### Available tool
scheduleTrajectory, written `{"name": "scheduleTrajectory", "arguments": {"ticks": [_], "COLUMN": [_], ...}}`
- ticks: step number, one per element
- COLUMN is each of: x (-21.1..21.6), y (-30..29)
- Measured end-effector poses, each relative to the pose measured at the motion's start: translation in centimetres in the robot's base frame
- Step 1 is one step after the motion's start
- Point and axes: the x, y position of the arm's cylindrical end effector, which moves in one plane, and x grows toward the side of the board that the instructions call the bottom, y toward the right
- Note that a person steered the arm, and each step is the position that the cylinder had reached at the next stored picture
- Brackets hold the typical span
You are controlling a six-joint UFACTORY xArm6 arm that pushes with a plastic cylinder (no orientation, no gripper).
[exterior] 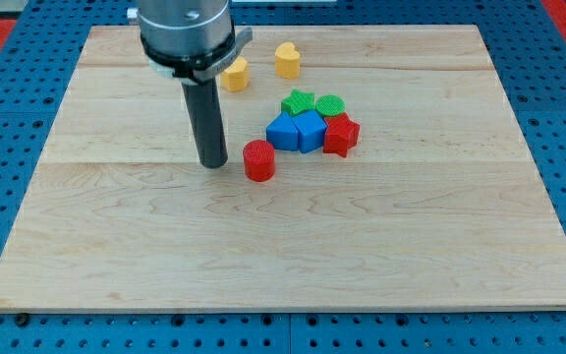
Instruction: Move your arm to the left center of the board
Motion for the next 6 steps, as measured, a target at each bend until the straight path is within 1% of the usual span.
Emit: {"name": "scheduleTrajectory", "arguments": {"ticks": [1,2,3,4,5,6], "x": [0.6,0.3,-0.8,-0.3,3.5,0.5], "y": [3.7,7.8,10.1,10.3,7.9,2.6]}}
